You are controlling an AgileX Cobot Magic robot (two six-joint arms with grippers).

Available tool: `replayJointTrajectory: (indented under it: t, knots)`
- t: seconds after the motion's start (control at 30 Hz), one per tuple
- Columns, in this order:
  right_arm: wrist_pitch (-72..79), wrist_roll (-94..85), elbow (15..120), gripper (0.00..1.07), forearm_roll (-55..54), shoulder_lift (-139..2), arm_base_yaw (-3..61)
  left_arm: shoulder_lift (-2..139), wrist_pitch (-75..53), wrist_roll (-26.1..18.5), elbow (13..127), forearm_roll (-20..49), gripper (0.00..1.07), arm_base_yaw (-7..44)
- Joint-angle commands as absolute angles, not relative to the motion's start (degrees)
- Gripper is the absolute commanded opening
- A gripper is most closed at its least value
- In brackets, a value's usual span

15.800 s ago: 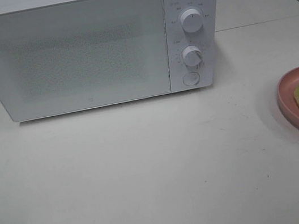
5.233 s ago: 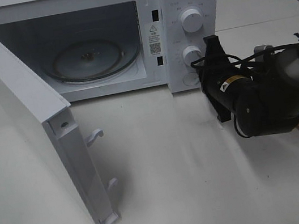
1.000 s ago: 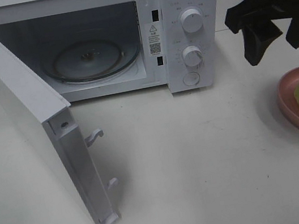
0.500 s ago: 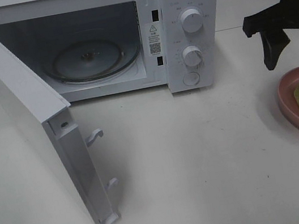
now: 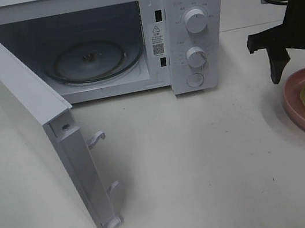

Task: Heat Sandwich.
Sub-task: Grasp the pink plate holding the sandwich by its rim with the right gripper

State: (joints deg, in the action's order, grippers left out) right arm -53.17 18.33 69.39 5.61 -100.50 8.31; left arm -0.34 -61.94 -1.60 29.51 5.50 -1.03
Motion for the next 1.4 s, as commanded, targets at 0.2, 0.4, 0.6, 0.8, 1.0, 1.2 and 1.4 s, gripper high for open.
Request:
replayJointTrajectory:
  t: [0.2, 0.4, 0.6, 0.8, 1.0, 1.2, 1.4]
  knots:
    - [-48.9, 19.1, 67.3, 0.64, 6.9, -103.8, 8.0, -0.6, -61.2, -1.3, 29.5, 5.7, 0.73, -1.1]
    - [-47.3, 19.1, 67.3, 0.64, 7.0, -105.5, 8.0, -0.6, -61.2, -1.3, 29.5, 5.7, 0.73, -1.1]
    - [-46.8, 19.4, 67.3, 0.64, 7.2, -108.0, 8.0, -0.6, -61.2, -1.3, 29.5, 5.7, 0.73, -1.1]
    - [-43.0, 21.7, 65.3, 0.62, 10.0, -108.6, 8.0, -0.6, -61.2, -1.3, 29.5, 5.7, 0.73, -1.1]
    - [-41.2, 22.6, 64.7, 0.60, 10.3, -108.7, 6.8, -0.6, -61.2, -1.3, 29.5, 5.7, 0.73, -1.1]
    - [-40.4, 22.6, 64.7, 0.60, 10.9, -108.8, 6.7, -0.6, -61.2, -1.3, 29.5, 5.7, 0.73, -1.1]
    - [-39.9, 22.6, 64.7, 0.60, 10.9, -109.4, 6.7, -0.6, -61.2, -1.3, 29.5, 5.7, 0.73, -1.1]
